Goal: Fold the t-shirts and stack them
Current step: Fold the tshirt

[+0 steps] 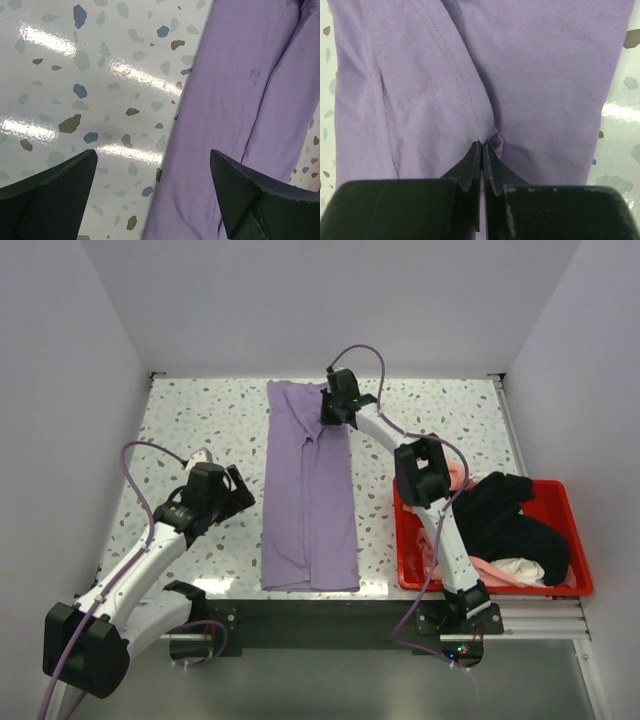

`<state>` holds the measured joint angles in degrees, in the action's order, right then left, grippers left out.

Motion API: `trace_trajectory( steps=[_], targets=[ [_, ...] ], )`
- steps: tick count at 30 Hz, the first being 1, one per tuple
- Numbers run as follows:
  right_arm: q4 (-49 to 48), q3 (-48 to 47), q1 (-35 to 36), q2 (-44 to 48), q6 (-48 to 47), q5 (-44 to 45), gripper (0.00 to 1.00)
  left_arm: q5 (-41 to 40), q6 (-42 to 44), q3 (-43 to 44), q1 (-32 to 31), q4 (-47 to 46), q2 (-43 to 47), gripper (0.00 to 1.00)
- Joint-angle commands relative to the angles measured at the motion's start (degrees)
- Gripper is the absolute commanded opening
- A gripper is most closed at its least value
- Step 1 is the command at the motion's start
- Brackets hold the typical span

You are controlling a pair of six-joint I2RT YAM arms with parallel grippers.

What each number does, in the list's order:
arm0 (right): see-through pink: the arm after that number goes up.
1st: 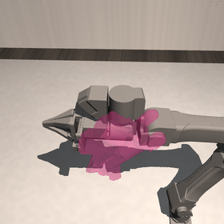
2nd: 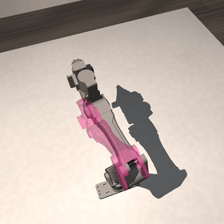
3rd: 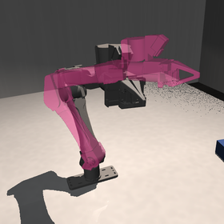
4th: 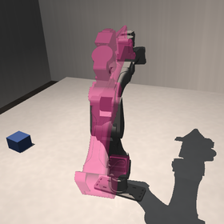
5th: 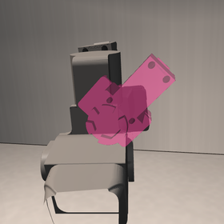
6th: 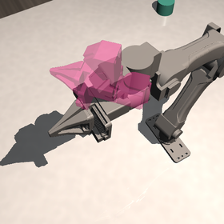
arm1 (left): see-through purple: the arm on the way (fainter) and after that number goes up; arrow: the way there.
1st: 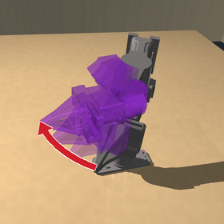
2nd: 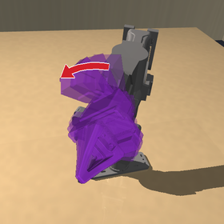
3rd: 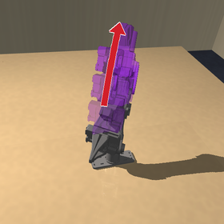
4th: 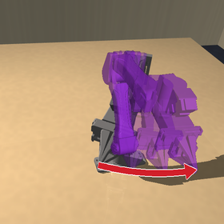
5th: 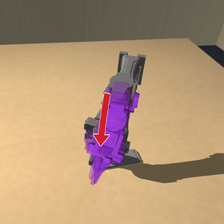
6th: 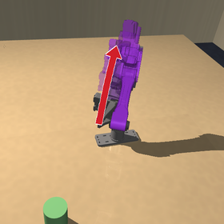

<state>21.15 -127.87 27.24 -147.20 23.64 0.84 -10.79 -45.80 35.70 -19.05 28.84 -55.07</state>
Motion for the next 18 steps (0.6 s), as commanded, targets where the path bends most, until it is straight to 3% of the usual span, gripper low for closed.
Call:
trace_trajectory(
  steps=[1,18],
  targets=[
    [-2.3,0.3,0.5,5.5,-0.5,-2.2,0.0,-1.3,1.3,0.3,0.1,-0.3,0.0,1.0],
    [-0.9,-1.1,6.2,5.2,-6.9,-4.1,0.0,-1.3,1.5,-0.2,0.1,-0.5,-0.3,1.0]
  ],
)
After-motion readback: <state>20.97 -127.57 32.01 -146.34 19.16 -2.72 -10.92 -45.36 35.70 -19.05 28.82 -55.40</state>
